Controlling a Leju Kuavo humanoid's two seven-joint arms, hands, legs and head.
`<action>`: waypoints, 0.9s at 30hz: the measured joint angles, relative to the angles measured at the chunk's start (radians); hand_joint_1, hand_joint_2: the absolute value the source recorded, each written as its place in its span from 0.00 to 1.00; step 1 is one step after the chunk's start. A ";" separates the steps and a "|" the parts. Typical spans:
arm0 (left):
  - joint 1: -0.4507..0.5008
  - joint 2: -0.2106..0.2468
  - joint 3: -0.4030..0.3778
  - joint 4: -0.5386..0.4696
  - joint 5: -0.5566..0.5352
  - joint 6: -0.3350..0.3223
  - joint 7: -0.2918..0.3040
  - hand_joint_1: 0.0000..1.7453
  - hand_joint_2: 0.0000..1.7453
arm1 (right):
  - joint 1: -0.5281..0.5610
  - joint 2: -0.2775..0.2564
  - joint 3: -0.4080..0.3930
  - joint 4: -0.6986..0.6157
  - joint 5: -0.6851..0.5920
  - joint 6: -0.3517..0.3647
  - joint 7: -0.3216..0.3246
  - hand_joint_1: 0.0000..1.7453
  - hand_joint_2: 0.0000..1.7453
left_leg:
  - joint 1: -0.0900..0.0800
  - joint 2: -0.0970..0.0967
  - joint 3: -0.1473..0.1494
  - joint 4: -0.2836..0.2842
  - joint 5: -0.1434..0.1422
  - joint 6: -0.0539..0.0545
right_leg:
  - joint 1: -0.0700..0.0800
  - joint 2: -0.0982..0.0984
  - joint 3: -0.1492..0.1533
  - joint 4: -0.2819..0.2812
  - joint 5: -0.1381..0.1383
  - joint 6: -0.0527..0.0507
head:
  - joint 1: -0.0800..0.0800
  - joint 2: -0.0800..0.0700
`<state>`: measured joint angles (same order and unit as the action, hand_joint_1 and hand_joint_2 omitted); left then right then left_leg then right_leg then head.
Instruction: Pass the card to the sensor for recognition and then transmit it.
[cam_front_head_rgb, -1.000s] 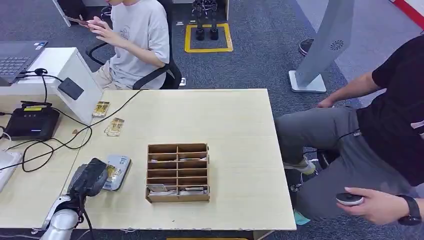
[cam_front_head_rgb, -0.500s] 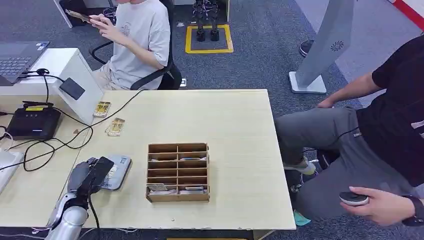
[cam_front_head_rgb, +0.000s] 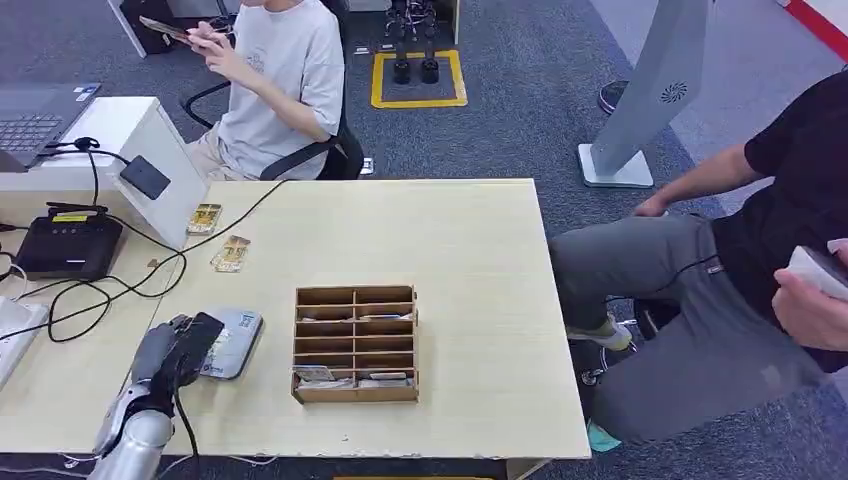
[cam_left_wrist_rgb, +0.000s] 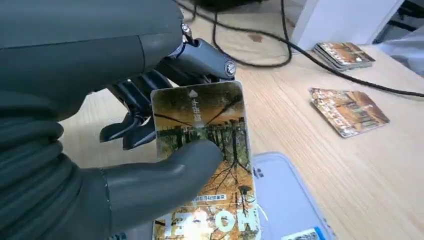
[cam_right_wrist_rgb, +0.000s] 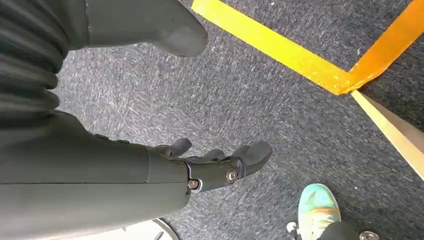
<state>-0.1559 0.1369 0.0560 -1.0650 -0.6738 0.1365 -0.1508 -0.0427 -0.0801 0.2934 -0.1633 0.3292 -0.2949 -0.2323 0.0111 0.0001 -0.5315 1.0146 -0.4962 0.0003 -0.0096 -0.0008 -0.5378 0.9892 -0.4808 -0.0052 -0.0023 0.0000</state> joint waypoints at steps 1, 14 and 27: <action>0.002 -0.005 0.010 -0.008 0.067 -0.049 -0.036 1.00 1.00 | 0.000 0.000 0.000 0.000 0.000 -0.001 0.000 0.00 1.00 | 0.000 0.000 0.000 0.000 0.000 0.000 | 0.000 0.000 0.000 0.000 0.000 0.000 | 0.000 0.000; -0.283 -0.019 0.032 -0.251 0.588 0.044 -0.096 1.00 1.00 | -0.022 0.000 0.009 -0.003 0.059 0.007 0.039 0.00 1.00 | 0.001 -0.004 -0.016 0.004 0.009 0.001 | 0.001 -0.003 -0.014 0.001 0.009 0.000 | 0.000 0.000; -0.427 0.100 -0.003 -0.146 -0.489 0.545 -0.123 1.00 1.00 | -0.055 0.000 0.034 -0.015 0.125 0.066 0.052 0.00 1.00 | 0.000 0.000 -0.017 0.004 0.009 0.001 | 0.001 0.000 -0.016 0.001 0.010 0.000 | 0.000 0.000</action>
<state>-0.5828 0.2369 0.0534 -1.2108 -1.1626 0.6817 -0.2735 -0.0978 -0.0801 0.3277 -0.1785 0.4543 -0.2289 -0.1801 0.0115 -0.0001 -0.5483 1.0184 -0.4872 0.0014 -0.0090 -0.0005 -0.5541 0.9907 -0.4705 -0.0049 -0.0019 0.0000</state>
